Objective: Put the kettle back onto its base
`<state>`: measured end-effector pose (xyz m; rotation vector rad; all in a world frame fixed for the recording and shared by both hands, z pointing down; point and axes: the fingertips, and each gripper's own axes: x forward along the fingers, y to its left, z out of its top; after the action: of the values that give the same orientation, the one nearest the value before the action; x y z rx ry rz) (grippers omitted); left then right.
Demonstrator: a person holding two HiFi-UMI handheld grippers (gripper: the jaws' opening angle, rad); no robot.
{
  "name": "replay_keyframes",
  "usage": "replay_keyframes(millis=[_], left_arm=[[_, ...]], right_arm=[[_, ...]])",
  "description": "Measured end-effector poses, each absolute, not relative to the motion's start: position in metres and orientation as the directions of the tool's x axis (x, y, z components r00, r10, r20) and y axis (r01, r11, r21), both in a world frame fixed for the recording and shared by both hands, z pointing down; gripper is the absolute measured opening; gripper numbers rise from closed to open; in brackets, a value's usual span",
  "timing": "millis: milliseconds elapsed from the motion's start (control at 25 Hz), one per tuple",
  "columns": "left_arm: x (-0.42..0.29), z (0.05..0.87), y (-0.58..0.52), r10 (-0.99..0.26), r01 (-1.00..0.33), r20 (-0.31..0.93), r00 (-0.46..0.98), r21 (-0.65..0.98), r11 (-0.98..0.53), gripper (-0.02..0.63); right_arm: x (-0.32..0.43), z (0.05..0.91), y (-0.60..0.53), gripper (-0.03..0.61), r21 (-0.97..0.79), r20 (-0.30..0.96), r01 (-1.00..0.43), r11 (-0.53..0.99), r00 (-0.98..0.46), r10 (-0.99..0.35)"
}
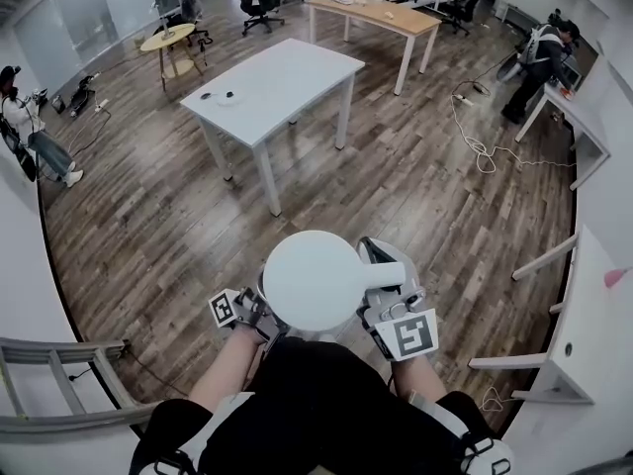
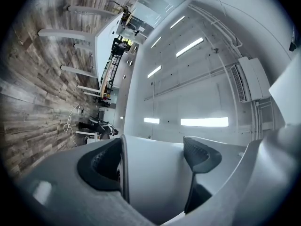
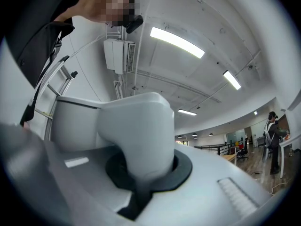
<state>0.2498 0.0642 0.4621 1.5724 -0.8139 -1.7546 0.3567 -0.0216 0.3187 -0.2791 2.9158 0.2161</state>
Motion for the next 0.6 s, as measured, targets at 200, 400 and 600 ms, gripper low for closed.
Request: replay_keyframes(millis=[200,400,600], left_arm=[[0.239,0.467,0.034,-0.800,0.045,-0.588,-0.120,0.801,-0.597,0.422],[0.224,0.476,0.022,-0.805,0.040,-0.573,-0.155,0.810,-0.585,0.423],[0.193,0.486,0.012,-0.806,0.037,-0.563,-0.181,0.815,-0.578,0.422]], right_arm=[[0.340,0.320,-0.057,0.005,0.119,-0.197,-0.159,0.980,-0.971,-0.133],[0.319,0.328,-0.072,0.005,0.092,-0.212,-0.122,0.988,-0.972,-0.100],[0.284,0.335,-0.085,0.005,0.100,-0.199,-0.100,0.990,-0.977,-0.079]])
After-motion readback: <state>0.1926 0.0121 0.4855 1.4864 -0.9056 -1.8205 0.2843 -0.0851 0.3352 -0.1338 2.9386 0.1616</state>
